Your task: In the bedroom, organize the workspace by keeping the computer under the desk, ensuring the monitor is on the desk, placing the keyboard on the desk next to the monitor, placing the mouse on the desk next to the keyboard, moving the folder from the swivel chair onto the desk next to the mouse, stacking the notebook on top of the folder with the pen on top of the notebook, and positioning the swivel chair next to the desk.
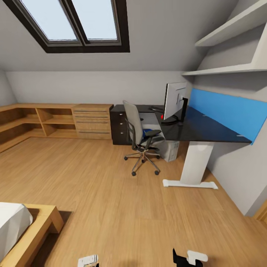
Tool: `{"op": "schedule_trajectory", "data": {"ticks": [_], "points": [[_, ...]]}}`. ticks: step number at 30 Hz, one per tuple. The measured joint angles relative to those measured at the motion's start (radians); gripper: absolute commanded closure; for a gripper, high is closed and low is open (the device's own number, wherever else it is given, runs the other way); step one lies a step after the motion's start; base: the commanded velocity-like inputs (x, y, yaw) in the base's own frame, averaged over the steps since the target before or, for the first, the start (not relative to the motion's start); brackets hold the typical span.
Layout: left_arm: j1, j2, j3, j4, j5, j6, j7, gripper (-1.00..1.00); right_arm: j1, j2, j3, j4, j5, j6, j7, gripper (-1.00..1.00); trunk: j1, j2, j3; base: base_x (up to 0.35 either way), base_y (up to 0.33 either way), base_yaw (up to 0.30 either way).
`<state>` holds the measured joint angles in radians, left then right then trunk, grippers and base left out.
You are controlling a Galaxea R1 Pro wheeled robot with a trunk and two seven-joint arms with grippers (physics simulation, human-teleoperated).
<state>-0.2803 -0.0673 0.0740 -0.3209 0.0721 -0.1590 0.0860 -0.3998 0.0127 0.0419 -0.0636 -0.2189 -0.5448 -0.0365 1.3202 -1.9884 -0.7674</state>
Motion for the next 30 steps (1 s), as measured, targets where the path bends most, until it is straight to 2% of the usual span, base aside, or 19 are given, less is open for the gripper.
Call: {"op": "schedule_trajectory", "data": {"ticks": [2, 4, 5, 7, 15, 27, 28, 30], "points": [[0.0, 0.0, 0.001, -0.042, 0.001, 0.02, 0.0, -1.0, 0.0, 0.0, 0.001, 0.001, 0.001, -0.004, 0.0, -1.0, 0.008, -0.014, -0.006, 0.0, 0.0, 0.0], [0.0, 0.0, 0.005, -0.109, 0.003, 0.092, -0.002, -1.0, 0.0, 0.0, 0.002, 0.002, 0.001, -0.007, 0.0, -1.0, 0.015, -0.028, -0.013, 0.0, 0.0, 0.0], [0.0, 0.0, 0.008, -0.152, 0.005, 0.18, -0.005, -1.0, 0.0, 0.0, 0.004, 0.002, 0.001, -0.01, 0.0, -1.0, 0.019, -0.035, -0.016, 0.0, 0.0, 0.0], [0.0, 0.0, 0.01, -0.196, 0.005, 0.286, -0.005, -1.0, 0.0, 0.001, 0.004, 0.004, -0.003, -0.012, -0.001, -1.0, 0.027, -0.049, -0.022, 0.0, 0.0, 0.0], [-0.001, 0.002, 0.01, -0.173, 0.001, 0.201, -0.004, -1.0, 0.0, 0.002, 0.003, 0.005, -0.006, -0.019, -0.002, -1.0, 0.058, -0.105, -0.047, 0.0, 0.0, -0.002], [0.0, 0.001, 0.007, -0.152, -0.001, 0.19, 0.0, -1.0, 0.0, 0.004, 0.004, 0.005, -0.004, -0.022, -0.002, -1.0, 0.104, -0.189, -0.085, 0.0, 0.0, -0.157], [0.0, 0.001, 0.006, -0.121, 0.0, 0.19, 0.0, -1.0, 0.0, 0.014, 0.006, 0.027, 0.0, -0.022, 0.0, -1.0, 0.107, -0.196, -0.088, 0.0, 0.0, -0.012], [0.0, 0.002, 0.006, -0.111, 0.0, 0.189, 0.0, -1.0, 0.0, 0.019, 0.006, 0.034, 0.0, -0.022, 0.0, -1.0, 0.115, -0.21, -0.094, 0.0, 0.0, -0.006]]}}
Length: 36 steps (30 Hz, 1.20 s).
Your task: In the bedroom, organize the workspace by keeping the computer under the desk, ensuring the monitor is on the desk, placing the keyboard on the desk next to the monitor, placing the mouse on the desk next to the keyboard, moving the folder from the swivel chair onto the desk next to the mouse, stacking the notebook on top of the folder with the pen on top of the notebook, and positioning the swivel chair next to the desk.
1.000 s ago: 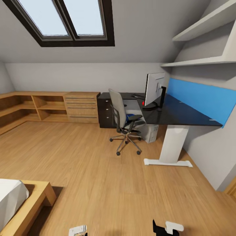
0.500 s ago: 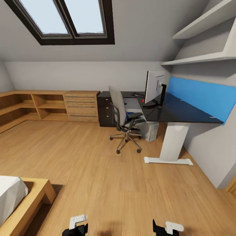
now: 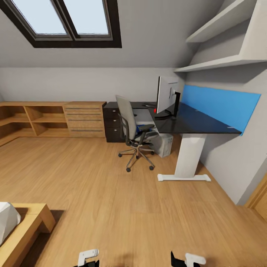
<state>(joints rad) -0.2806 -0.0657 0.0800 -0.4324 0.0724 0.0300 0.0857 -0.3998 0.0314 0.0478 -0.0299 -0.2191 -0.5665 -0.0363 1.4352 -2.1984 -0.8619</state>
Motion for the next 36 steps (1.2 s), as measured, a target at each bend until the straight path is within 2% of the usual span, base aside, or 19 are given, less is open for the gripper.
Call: {"op": "schedule_trajectory", "data": {"ticks": [4, 7, 8, 13, 15, 17, 19, 20, 23, 24, 26, 27, 29, 30, 34, 36], "points": [[0.0, -0.006, -0.002, 0.01, 0.0, -0.057, 0.002, -1.0, 0.0, 0.001, -0.002, 0.002, 0.0, 0.0, 0.0, -1.0, 0.015, -0.028, -0.013, 0.0, 0.0, -0.001], [0.0, -0.026, -0.003, 0.04, -0.001, -0.135, 0.0, -1.0, 0.0, 0.0, -0.001, 0.004, 0.001, 0.0, -0.001, -1.0, 0.027, -0.049, -0.022, 0.0, 0.0, 0.0], [0.001, -0.04, -0.005, 0.072, -0.004, -0.185, 0.0, -1.0, 0.0, 0.003, -0.001, 0.004, 0.002, -0.001, -0.001, -1.0, 0.031, -0.056, -0.025, 0.0, 0.0, 0.0], [0.0, -0.049, -0.018, 0.071, -0.003, -0.193, 0.003, -1.0, 0.0, 0.0, 0.0, -0.003, 0.008, 0.003, -0.002, -1.0, 0.05, -0.091, -0.041, 0.0, 0.0, 0.0], [0.0, -0.053, -0.021, 0.042, -0.002, -0.181, 0.011, -1.0, -0.003, -0.002, 0.0, -0.014, 0.011, 0.015, -0.006, -1.0, 0.058, -0.105, -0.047, 0.0, 0.0, 0.0], [0.0, -0.058, -0.022, -0.03, 0.001, -0.132, 0.042, -1.0, -0.017, -0.005, 0.001, -0.047, 0.013, 0.059, -0.011, -1.0, 0.065, -0.119, -0.053, 0.0, 0.0, 0.0], [0.0, -0.066, -0.023, -0.139, 0.002, -0.027, 0.089, -1.0, -0.047, -0.009, 0.001, -0.099, 0.015, 0.158, -0.022, -1.0, 0.073, -0.133, -0.059, 0.0, 0.0, 0.0], [0.0, -0.075, -0.024, -0.221, 0.002, 0.07, 0.114, -1.0, -0.068, -0.01, 0.001, -0.142, 0.017, 0.243, -0.034, -1.0, 0.077, -0.14, -0.062, 0.0, 0.0, 0.0], [-0.001, -0.089, -0.024, -0.348, 0.003, 0.247, 0.136, -1.0, -0.109, -0.013, 0.0, -0.211, 0.017, 0.369, -0.056, -1.0, 0.088, -0.161, -0.072, 0.0, 0.0, 0.0], [-0.006, -0.1, -0.024, -0.412, 0.003, 0.35, 0.144, -1.0, -0.138, -0.013, 0.0, -0.25, 0.019, 0.431, -0.067, -1.0, 0.092, -0.168, -0.075, 0.0, 0.0, 0.0], [-0.022, -0.108, -0.024, -0.461, 0.004, 0.43, 0.149, -1.0, -0.178, -0.012, 0.0, -0.278, 0.019, 0.481, -0.075, -1.0, 0.1, -0.182, -0.081, 0.0, 0.0, 0.0], [-0.048, -0.108, -0.024, -0.491, 0.003, 0.479, 0.153, -1.0, -0.221, -0.009, 0.001, -0.294, 0.021, 0.528, -0.08, -1.0, 0.103, -0.189, -0.084, 0.0, 0.0, 0.0], [-0.101, -0.108, -0.024, -0.511, 0.006, 0.526, 0.155, -1.0, -0.299, 0.001, 0.002, -0.304, 0.024, 0.603, -0.083, -1.0, 0.111, -0.203, -0.091, 0.0, 0.0, 0.0], [-0.162, -0.108, -0.025, -0.506, 0.015, 0.554, 0.157, -1.0, -0.389, 0.013, 0.002, -0.312, 0.034, 0.705, -0.085, -1.0, 0.115, -0.21, -0.094, 0.0, 0.0, 0.0], [-0.204, -0.108, -0.023, -0.52, 0.027, 0.566, 0.157, -1.0, -0.467, 0.02, 0.0, -0.316, 0.037, 0.782, -0.083, -1.0, 0.13, -0.238, -0.106, 0.0, 0.0, 0.0], [-0.21, -0.108, -0.021, -0.535, 0.03, 0.567, 0.156, -1.0, -0.484, 0.022, 0.0, -0.316, 0.036, 0.799, -0.082, -1.0, 0.138, -0.252, -0.113, 0.0, 0.0, 0.0]]}}
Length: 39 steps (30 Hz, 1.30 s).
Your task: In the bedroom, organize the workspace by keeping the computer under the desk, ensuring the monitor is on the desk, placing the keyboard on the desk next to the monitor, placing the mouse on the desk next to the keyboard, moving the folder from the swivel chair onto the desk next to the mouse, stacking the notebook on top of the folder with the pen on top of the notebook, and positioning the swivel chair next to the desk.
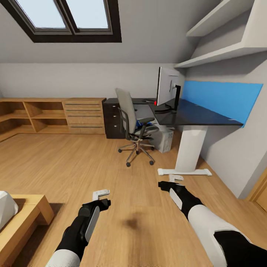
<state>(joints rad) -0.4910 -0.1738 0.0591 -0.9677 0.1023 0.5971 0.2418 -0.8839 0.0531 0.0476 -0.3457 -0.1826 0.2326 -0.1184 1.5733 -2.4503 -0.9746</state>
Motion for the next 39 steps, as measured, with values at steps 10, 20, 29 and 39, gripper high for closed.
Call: {"op": "schedule_trajectory", "data": {"ticks": [10, 20, 29, 39], "points": [[0.009, 0.0, -0.003, -0.136, 0.001, -0.016, -0.005, -1.0, -0.028, 0.053, 0.0, 0.022, 0.012, 0.007, -0.004, -1.0, 0.028, -0.05, -0.034, 0.0, 0.0, 0.0], [0.276, 0.006, -0.127, -0.567, 0.002, -0.006, -0.007, -1.0, -0.027, 0.058, -0.003, 0.016, 0.009, -0.027, -0.025, -1.0, 0.032, -0.052, -0.069, 0.0, 0.0, 0.0], [0.34, 0.015, -0.172, -0.591, 0.0, -0.004, -0.004, -1.0, -0.027, 0.052, -0.002, 0.009, 0.017, -0.034, -0.029, -1.0, 0.032, -0.052, -0.069, 0.011, 0.0, 0.0], [0.341, 0.016, -0.173, -0.573, -0.001, -0.004, -0.002, -1.0, -0.026, 0.051, -0.001, 0.004, 0.019, -0.053, -0.03, -1.0, 0.032, -0.052, -0.068, 0.258, 0.0, 0.0]]}}
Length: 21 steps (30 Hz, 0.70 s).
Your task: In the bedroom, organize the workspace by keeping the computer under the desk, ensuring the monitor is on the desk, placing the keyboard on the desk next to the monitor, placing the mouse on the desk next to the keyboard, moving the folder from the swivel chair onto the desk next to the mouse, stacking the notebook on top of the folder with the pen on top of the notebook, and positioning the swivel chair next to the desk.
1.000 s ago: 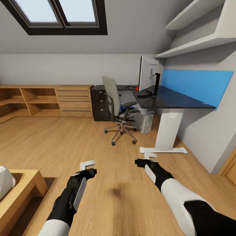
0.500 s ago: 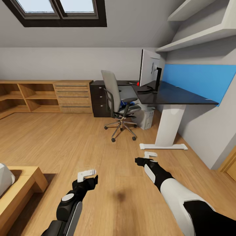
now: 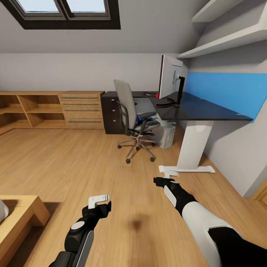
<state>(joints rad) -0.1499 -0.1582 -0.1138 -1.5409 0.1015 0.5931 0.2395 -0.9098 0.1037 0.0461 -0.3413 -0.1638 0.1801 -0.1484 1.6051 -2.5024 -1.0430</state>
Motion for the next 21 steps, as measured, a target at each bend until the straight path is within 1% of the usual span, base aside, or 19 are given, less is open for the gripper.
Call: {"op": "schedule_trajectory", "data": {"ticks": [9, 19, 21], "points": [[0.0, 0.0, 0.0, 0.012, 0.0, 0.0, 0.0, -1.0, 0.0, -0.001, 0.0, 0.001, 0.0, -0.007, -0.013, -1.0, 0.0, 0.0, 0.0, 0.317, -0.005, 0.0], [0.0, 0.0, 0.0, 0.013, 0.001, 0.0, 0.0, -1.0, 0.0, -0.001, -0.001, 0.007, 0.0, -0.01, -0.017, -1.0, 0.0, 0.0, 0.0, 0.32, -0.067, 0.0], [0.0, 0.0, 0.0, 0.013, 0.001, 0.0, -0.001, -1.0, 0.001, -0.001, 0.0, 0.009, 0.001, -0.028, -0.017, -1.0, 0.0, 0.0, 0.0, 0.32, -0.079, 0.0]]}}
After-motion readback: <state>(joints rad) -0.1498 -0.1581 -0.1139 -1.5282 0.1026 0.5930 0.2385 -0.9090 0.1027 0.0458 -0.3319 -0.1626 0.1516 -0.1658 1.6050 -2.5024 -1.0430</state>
